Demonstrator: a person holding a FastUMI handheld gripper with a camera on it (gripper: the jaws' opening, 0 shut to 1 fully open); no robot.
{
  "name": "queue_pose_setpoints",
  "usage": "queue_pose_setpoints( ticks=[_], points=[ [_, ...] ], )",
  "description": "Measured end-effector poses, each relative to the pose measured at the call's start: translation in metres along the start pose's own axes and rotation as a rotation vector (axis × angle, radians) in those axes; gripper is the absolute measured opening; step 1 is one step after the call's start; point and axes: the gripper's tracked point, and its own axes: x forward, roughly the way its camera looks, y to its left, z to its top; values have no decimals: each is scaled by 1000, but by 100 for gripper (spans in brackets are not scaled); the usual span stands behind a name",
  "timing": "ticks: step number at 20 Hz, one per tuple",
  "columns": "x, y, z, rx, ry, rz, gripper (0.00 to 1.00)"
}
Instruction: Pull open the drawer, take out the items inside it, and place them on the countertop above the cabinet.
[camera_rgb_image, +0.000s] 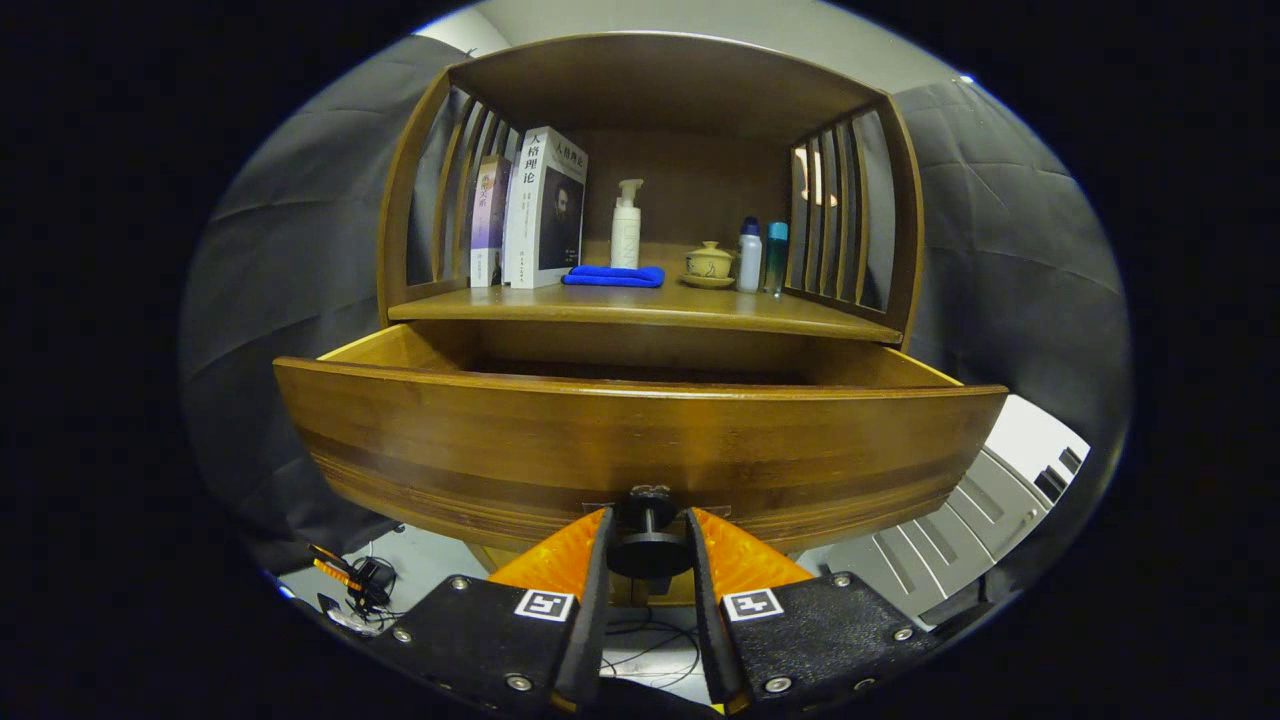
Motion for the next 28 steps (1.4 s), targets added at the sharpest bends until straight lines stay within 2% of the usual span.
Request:
queue_pose_setpoints(
  ticks=[7,11,13,14,16,20,24,28],
  points=[
    [-9,5,-9,3,16,25,40],
    [-16,6,1,0,-26,31,48],
    [-27,1,17,-3,-82,6,49],
    [-35,-3,26,-6,-112,-12,52],
    [-48,-10,47,8,-170,-36,66],
    [-64,-14,87,90,-258,-24,90],
    [-65,-21,111,103,-273,-50,93],
    [-47,-16,131,83,-259,-49,93]
  ],
)
